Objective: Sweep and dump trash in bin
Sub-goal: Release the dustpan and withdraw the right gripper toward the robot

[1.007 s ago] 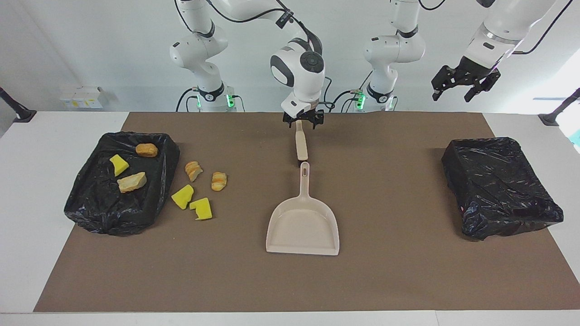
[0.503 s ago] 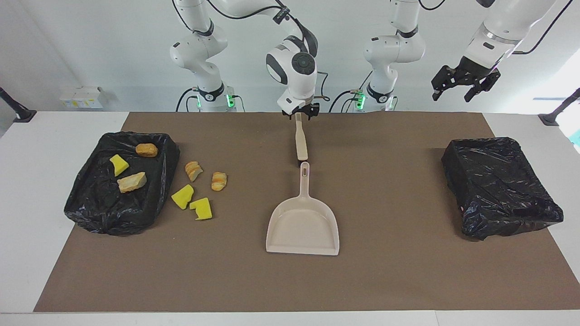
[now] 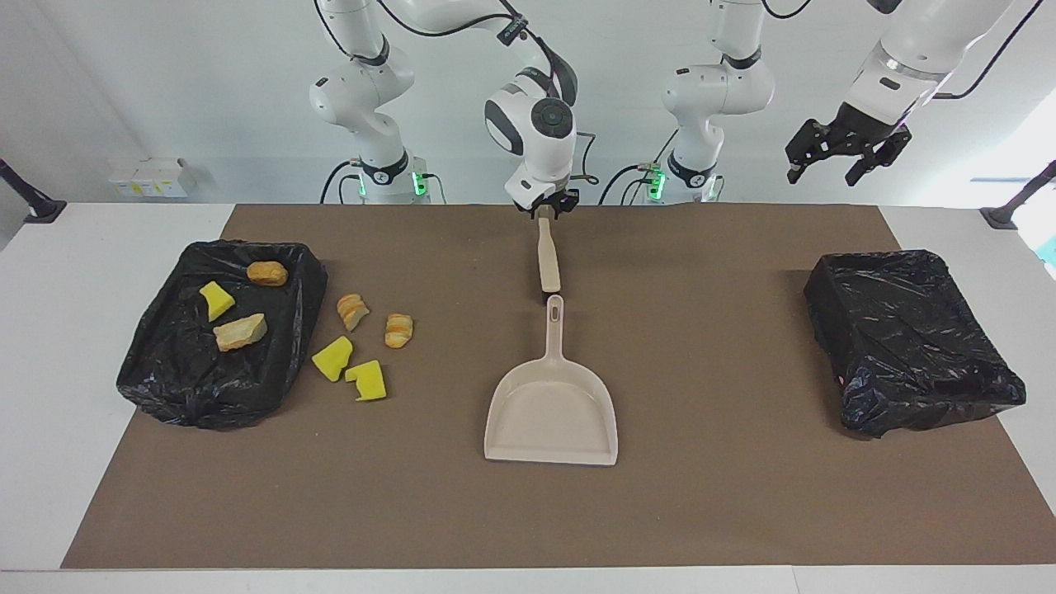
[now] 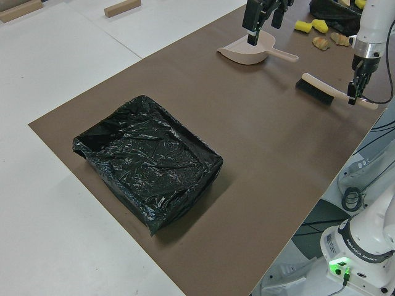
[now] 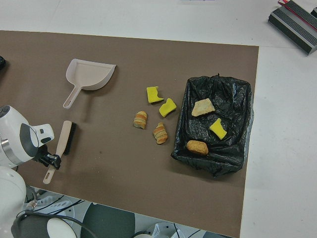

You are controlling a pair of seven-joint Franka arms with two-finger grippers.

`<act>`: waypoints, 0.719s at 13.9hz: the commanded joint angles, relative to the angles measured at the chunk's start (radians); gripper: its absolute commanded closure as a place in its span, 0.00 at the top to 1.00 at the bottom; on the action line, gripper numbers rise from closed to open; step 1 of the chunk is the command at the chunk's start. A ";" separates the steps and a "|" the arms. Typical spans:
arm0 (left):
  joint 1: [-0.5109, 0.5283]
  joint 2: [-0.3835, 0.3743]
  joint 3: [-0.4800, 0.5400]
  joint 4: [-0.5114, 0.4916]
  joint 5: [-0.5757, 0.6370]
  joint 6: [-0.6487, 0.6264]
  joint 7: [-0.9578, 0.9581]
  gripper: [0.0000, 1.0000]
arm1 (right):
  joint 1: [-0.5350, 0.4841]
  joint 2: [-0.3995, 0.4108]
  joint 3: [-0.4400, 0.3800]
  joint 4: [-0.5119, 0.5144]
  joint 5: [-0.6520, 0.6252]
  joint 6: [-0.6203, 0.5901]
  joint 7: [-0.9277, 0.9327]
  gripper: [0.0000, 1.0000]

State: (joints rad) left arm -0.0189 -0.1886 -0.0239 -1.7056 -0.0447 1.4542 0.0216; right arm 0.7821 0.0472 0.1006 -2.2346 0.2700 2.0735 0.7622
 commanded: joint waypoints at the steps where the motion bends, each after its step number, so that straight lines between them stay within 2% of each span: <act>1: 0.007 -0.022 -0.004 -0.022 0.012 0.015 0.004 1.00 | 0.000 -0.020 -0.001 -0.033 0.031 0.034 -0.034 0.41; 2: 0.007 -0.022 -0.004 -0.022 0.012 0.015 0.004 1.00 | 0.002 -0.020 -0.001 -0.033 0.031 0.033 -0.037 0.24; 3: 0.007 -0.022 -0.004 -0.022 0.012 0.015 0.004 1.00 | 0.008 -0.020 -0.001 -0.033 0.031 0.031 -0.041 0.02; 6: 0.007 -0.022 -0.004 -0.022 0.012 0.015 0.004 1.00 | 0.005 -0.009 -0.002 0.002 0.032 0.019 -0.023 0.00; 10: 0.007 -0.022 -0.004 -0.022 0.012 0.015 0.004 1.00 | -0.064 -0.069 -0.007 0.053 0.031 -0.074 -0.038 0.00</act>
State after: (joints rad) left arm -0.0189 -0.1886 -0.0239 -1.7056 -0.0447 1.4542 0.0216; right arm 0.7621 0.0271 0.0941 -2.1974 0.2732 2.0571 0.7570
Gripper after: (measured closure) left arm 0.000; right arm 0.744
